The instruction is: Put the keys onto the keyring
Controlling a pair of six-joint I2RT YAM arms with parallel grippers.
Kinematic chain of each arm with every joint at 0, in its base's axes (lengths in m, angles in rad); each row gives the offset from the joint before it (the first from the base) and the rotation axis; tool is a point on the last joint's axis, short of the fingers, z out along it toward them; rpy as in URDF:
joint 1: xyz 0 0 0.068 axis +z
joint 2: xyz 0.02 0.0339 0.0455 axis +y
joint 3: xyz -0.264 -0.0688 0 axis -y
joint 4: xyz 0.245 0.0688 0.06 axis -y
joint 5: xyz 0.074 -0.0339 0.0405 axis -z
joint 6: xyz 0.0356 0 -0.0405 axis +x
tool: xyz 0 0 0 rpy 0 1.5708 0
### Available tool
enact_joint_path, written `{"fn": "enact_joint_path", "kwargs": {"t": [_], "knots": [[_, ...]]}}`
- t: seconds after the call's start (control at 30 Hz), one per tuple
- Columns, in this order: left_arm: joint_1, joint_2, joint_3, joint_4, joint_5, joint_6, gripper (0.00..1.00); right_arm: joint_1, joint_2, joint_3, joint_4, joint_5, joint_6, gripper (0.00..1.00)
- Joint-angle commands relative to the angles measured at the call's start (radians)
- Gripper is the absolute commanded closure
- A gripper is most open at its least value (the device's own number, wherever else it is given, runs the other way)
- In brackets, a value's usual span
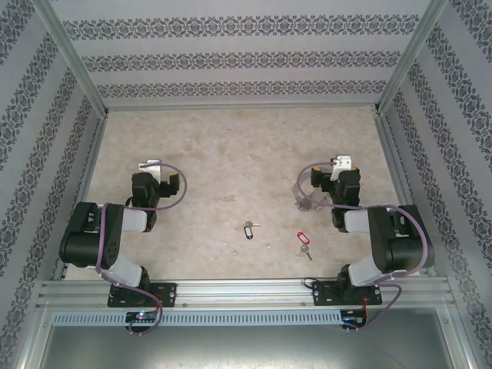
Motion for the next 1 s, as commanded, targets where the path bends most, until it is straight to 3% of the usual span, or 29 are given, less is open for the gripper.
{"fn": "enact_joint_path", "kwargs": {"t": [0.0,0.97], "knots": [[0.01,0.0,0.02,0.008,0.013,-0.006,0.01,-0.006,-0.004,0.022,0.001,-0.021,0.019,0.02],[0.011,-0.009,0.017,0.005,0.053,0.007,0.0,-0.023,-0.008,0.032,-0.023,-0.067,0.024,0.02]]}}
